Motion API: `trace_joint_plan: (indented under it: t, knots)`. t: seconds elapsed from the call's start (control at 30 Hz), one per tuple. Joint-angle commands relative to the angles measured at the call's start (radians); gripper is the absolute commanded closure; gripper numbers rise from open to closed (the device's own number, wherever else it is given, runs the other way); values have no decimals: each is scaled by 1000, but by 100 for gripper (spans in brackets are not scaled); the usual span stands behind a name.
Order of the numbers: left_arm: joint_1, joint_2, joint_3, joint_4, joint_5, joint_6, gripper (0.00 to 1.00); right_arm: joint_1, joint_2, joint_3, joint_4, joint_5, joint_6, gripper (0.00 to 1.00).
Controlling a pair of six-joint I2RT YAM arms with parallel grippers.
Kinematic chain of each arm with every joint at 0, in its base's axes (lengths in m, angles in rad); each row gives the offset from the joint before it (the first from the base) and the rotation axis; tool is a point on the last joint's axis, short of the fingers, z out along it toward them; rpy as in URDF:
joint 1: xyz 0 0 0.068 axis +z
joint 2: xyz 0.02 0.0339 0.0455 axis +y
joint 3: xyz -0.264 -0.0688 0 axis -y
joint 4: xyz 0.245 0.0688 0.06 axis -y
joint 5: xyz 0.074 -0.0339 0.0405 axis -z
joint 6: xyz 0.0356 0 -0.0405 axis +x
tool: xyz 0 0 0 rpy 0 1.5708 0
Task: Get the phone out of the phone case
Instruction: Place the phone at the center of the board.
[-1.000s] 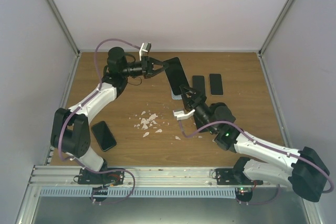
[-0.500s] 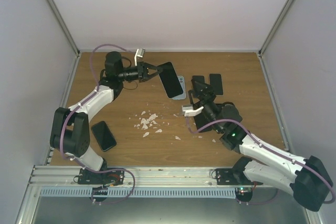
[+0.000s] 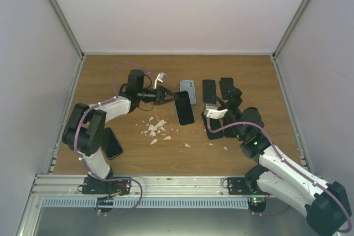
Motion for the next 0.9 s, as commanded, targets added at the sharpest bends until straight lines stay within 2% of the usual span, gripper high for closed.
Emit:
trace_joint_plan:
  t: [0.0,0.37,0.73,0.87]
  knots:
    - [-63,48,-26,61,-16,86,100,-36,-23,-3,-54,8,86,0]
    - [-104,207,4,65,-77,160,100,-65,-9,30,-97,2,133,0]
    - [-128,315,68,50,-71,187,100,-67,16,39,-117,-8,155,0]
    - [-134,348,101,7,-76,220,95,-67,27,46,-118,-8,155,0]
